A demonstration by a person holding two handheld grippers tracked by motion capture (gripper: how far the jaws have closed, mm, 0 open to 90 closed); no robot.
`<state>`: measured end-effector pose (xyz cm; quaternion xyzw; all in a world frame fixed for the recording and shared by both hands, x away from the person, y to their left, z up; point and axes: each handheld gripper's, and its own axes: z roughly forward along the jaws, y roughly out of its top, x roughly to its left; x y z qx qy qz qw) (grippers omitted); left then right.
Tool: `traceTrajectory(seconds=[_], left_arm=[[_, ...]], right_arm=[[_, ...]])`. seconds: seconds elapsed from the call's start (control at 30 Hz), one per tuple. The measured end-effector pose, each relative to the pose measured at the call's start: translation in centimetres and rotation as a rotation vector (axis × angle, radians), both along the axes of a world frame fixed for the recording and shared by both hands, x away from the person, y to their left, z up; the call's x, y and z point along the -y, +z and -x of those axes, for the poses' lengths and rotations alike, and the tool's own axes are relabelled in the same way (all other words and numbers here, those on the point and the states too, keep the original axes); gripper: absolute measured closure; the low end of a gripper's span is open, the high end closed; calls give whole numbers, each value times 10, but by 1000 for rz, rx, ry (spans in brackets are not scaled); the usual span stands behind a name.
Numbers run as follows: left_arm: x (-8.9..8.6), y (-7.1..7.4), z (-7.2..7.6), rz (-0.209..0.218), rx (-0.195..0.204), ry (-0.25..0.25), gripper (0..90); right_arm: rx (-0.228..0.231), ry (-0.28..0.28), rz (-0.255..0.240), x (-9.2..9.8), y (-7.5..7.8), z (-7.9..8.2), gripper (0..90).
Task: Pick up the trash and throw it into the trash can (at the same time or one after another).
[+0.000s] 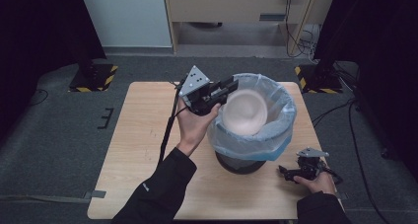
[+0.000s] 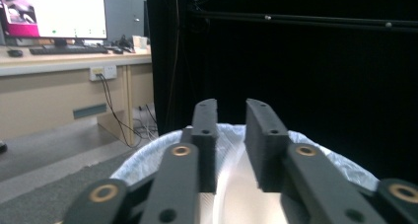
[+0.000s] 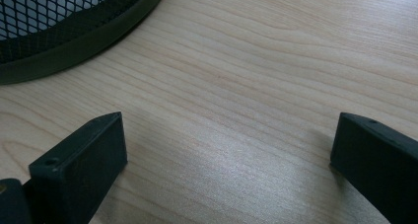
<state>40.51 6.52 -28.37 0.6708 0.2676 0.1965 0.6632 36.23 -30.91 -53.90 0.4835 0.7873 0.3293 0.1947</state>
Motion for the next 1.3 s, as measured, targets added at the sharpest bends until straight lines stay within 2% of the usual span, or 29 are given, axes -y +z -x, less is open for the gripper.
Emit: traceTrajectory(seconds=[0.2, 0.27, 0.43, 0.57, 0.67, 0.73, 0.8, 0.9, 1.03, 1.17, 1.3], left_arm=[[-22, -1, 9, 29, -3, 9, 549], [-34, -2, 14, 22, -2, 20, 486], [-68, -14, 25, -21, -25, 75, 387], [-92, -34, 33, -60, -56, 117, 332], [-109, -56, 38, -102, -98, 144, 310], [-123, -78, 43, -140, -146, 161, 282], [-131, -93, 46, -166, -185, 171, 272], [-147, -125, 51, -214, -267, 196, 260], [-163, -160, 55, -253, -357, 218, 241], [-178, -186, 56, -301, -422, 243, 219], [-195, -203, 52, -363, -500, 264, 198]], right_arm=[[0, 0, 0, 0, 0, 0, 8], [1, 1, 1, 0, 0, 0, 8], [0, 0, 0, 0, 0, 0, 8], [1, 1, 1, 0, 0, 0, 8], [1, 0, 1, 0, 0, 0, 8], [0, 0, 1, 0, 0, 0, 8], [0, 0, 1, 0, 0, 0, 8], [0, 0, 1, 0, 0, 0, 8], [1, 1, 1, 0, 0, 0, 8], [0, 0, 1, 0, 0, 0, 8], [1, 1, 1, 0, 0, 0, 8]])
